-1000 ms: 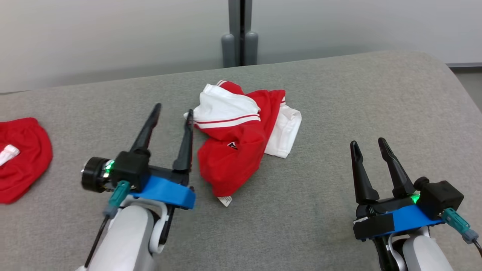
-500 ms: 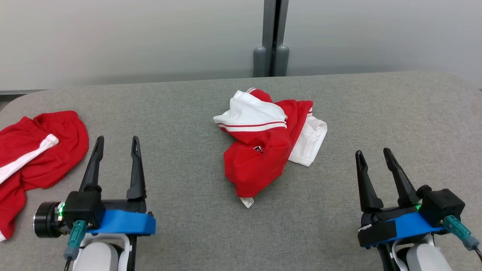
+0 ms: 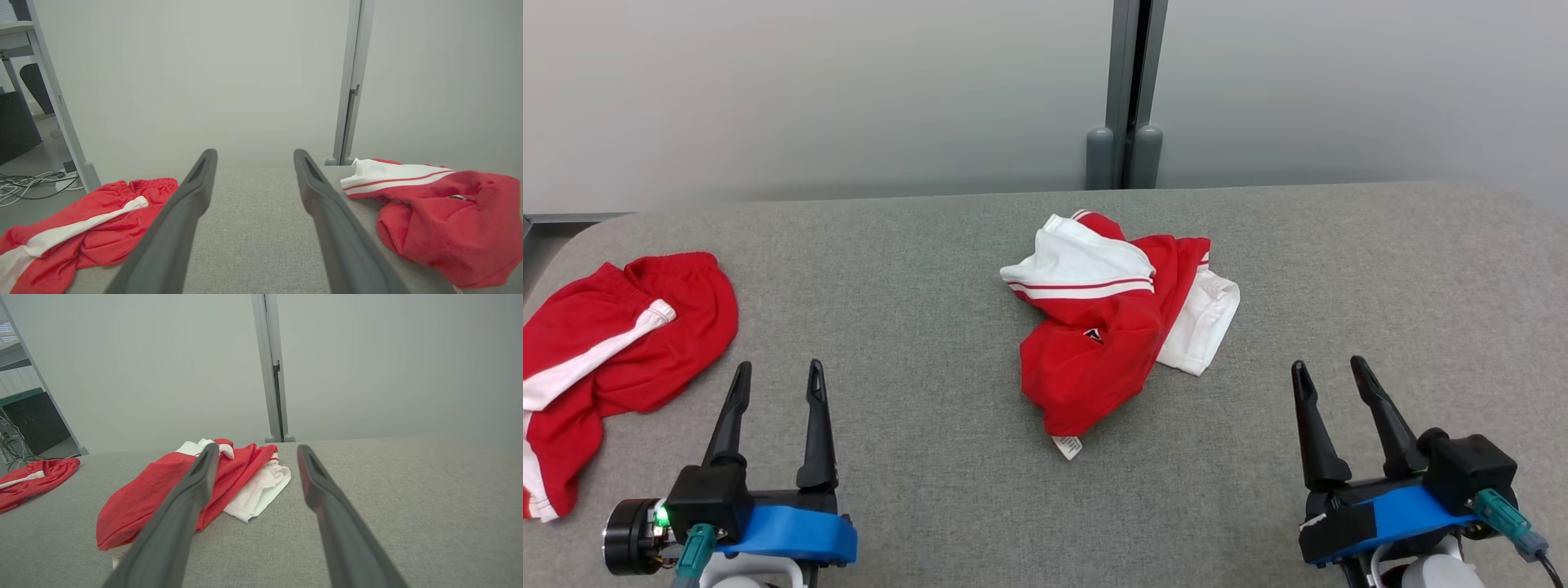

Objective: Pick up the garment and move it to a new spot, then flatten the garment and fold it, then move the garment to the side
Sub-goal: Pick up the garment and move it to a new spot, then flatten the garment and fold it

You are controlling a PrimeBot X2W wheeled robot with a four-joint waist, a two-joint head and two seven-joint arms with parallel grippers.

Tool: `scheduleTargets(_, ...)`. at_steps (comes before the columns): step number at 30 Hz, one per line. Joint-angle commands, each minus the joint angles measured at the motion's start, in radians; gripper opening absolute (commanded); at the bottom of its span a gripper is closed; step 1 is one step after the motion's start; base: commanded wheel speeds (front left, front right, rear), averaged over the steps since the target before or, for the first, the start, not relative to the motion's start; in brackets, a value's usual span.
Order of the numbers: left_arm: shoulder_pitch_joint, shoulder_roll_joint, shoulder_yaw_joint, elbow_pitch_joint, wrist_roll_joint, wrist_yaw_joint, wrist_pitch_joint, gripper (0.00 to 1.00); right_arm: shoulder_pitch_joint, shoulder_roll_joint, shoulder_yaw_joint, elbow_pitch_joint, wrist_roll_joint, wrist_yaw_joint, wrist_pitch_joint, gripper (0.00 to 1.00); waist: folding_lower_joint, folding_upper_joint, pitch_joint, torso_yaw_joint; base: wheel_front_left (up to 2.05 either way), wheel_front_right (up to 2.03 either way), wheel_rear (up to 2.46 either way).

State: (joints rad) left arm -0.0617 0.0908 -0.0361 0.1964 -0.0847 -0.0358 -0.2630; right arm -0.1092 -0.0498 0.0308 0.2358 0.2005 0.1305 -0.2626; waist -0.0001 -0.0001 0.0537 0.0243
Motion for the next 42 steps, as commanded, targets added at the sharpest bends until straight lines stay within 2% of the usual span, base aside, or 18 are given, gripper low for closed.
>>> scheduleTargets(1, 0.01, -0.003, 0.008, 0.004, 0.008, -0.004, -0.003, 1.0, 0.016, -0.001, -0.001, 0.004, -0.008, 0.0, -0.003, 1.0, 0.0001, 0.0001, -0.004, -0.003, 0.0, 0.0, 0.0)
scheduleTargets(21, 0.022, -0.022, 0.038, 0.032, 0.029, -0.032, -0.003, 1.0, 0.032, -0.001, 0.003, 0.031, -0.006, 0.0, -0.003, 1.0, 0.0001, 0.0001, -0.026, -0.021, 0.0, 0.0, 0.0)
scheduleTargets(42, 0.02, -0.031, 0.05, 0.051, 0.043, -0.044, -0.003, 1.0, 0.039, -0.001, 0.003, 0.036, 0.0, 0.0, -0.003, 1.0, 0.0001, 0.0001, -0.032, -0.009, 0.0, 0.0, 0.0)
